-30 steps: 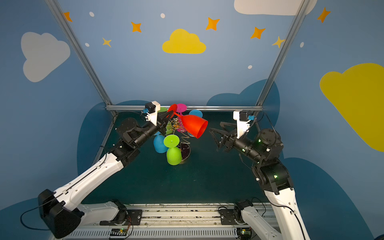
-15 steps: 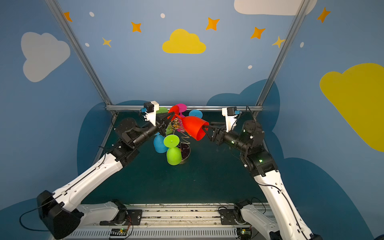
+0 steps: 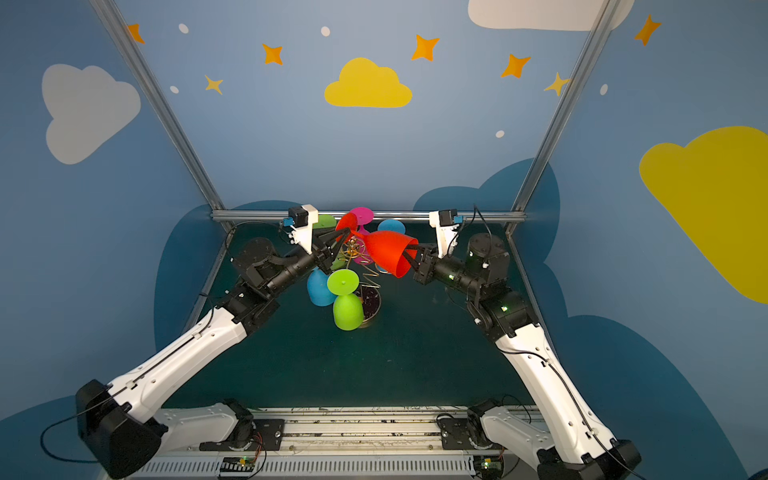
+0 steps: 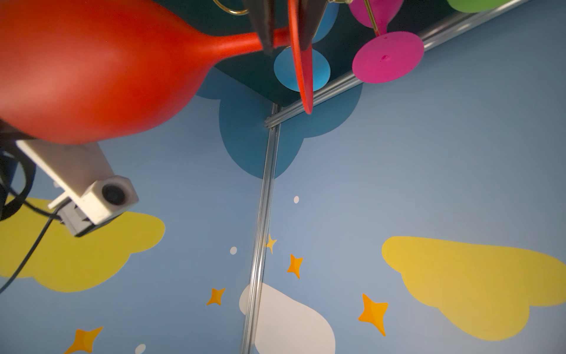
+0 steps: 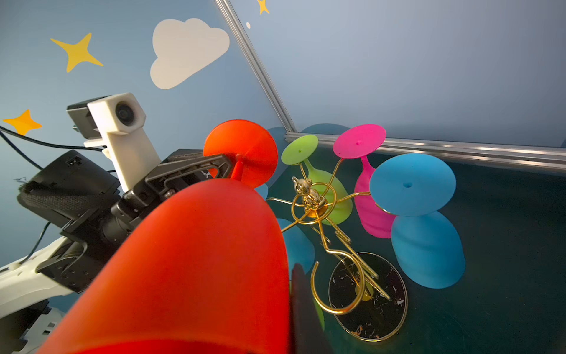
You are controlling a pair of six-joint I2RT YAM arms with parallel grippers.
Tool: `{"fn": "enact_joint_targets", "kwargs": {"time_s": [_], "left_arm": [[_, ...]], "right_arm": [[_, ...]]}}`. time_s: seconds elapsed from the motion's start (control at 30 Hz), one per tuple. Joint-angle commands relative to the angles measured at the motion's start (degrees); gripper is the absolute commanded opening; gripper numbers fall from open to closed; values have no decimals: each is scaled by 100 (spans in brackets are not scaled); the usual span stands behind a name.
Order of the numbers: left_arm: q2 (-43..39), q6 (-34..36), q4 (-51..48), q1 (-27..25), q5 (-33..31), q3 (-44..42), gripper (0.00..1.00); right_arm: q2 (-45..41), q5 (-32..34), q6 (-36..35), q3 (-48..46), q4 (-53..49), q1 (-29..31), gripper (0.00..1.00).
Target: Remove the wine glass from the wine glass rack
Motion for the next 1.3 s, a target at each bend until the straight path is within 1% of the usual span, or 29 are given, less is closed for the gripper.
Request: {"fn": "enact_joint_targets", "kwargs": {"time_s": [0.0,0.03,0.1,0.2,0.3,0.37,0.47,0.57,0.67,0.77,0.87,0.97,1.1,1.27], "left_arm": [[-178,23,84,-12,-67,-38,51],[-219,14,38,-12,-145,-45,56],[-271,25,-87,7,-259,-12,63],[-424,-3,-177,59,-485,-67,75],[-677,-57,-246,222,-729,-183,85],[-914,-210,-314,414,-845,-318,91],[-1293,-439,-440,747,-896,-596,96],[-1663,-496,-732,1095,-944,-867,99],[-1966,-480,-1157,1497,-998,-1038,99],[-2227,-376,-1364,1838,-1046,-1271,99],[-2392,-256,-1360,2095,-1106,-1537,99],[-2483,-225,-1331,2277,-1087,-1760,99],[-2540,-214,-1350,2404,-1042,-1967,99],[-2576,-244,-1390,2659,-922,-2102,99]], "right_arm": [[-106,202,-25,281,74,11,0],[-148,272,-66,335,-8,-13,0],[-240,394,-200,461,-244,-89,0],[-456,763,-599,780,-890,-206,0],[-721,1420,-1065,1119,-1762,-269,0],[-889,2019,-1359,1351,-2486,-304,0],[-1110,2708,-1619,1475,-3307,-323,0],[-1155,3283,-1794,1538,-4071,-332,0],[-1064,3728,-1907,1610,-4683,-341,0],[-915,4008,-1985,1621,-5004,-358,0],[-583,4170,-2043,1627,-5124,-366,0],[-55,4197,-2127,1710,-5189,-398,0],[805,4042,-2269,1919,-5229,-506,0],[1814,3863,-2362,2084,-4804,-735,0]]}}
